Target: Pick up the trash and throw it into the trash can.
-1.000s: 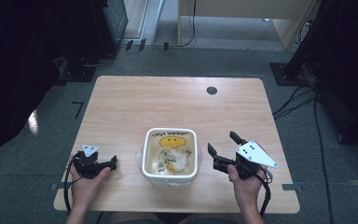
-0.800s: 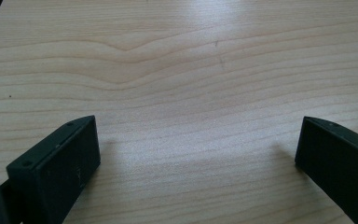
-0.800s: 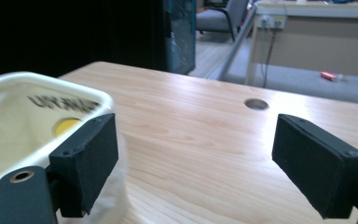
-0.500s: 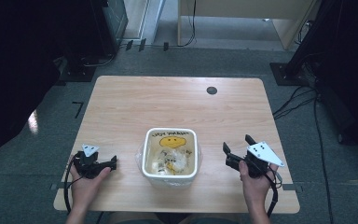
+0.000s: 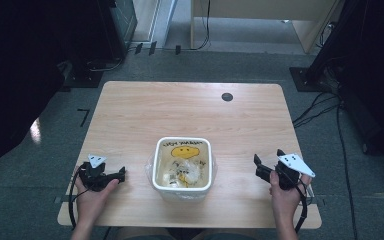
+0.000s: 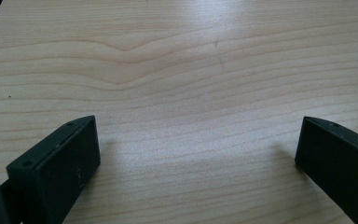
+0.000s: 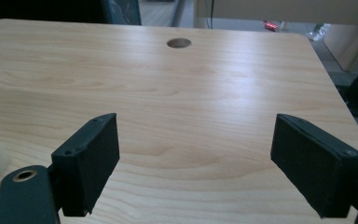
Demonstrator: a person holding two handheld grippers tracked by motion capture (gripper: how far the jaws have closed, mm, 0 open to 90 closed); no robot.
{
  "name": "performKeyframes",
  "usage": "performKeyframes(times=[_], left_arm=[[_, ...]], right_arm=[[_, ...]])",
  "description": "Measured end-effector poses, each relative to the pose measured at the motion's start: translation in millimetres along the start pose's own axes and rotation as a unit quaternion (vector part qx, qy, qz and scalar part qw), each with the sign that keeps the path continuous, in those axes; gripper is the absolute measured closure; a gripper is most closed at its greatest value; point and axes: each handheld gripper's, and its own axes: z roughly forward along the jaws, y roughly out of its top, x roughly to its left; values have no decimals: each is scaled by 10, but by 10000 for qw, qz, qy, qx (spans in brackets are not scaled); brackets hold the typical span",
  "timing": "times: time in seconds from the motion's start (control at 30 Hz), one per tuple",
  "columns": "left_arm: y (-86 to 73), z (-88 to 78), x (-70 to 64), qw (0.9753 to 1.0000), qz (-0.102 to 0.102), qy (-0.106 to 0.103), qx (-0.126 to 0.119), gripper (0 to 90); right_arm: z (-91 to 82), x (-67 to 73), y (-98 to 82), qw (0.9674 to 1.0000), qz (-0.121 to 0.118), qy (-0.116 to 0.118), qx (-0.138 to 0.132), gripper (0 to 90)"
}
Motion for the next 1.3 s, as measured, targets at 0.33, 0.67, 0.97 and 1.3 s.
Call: performKeyframes(times=[0.33, 0.67, 0.97, 1.3], left_arm=[[0, 0, 0, 10000, -1, 0, -1, 0], [0, 0, 0, 10000, -1, 0, -1, 0], [0, 0, 0, 10000, 0, 0, -1, 0], [0, 0, 0, 10000, 2, -1, -3, 0]], right_arm=[[28, -345, -185, 9982, 171, -446, 367, 156], [30, -592, -354, 9948, 363, -639, 705, 158], [11, -682, -466, 9897, 436, -735, 1151, 162], [34, -702, -501, 9820, 346, -959, 1590, 155]])
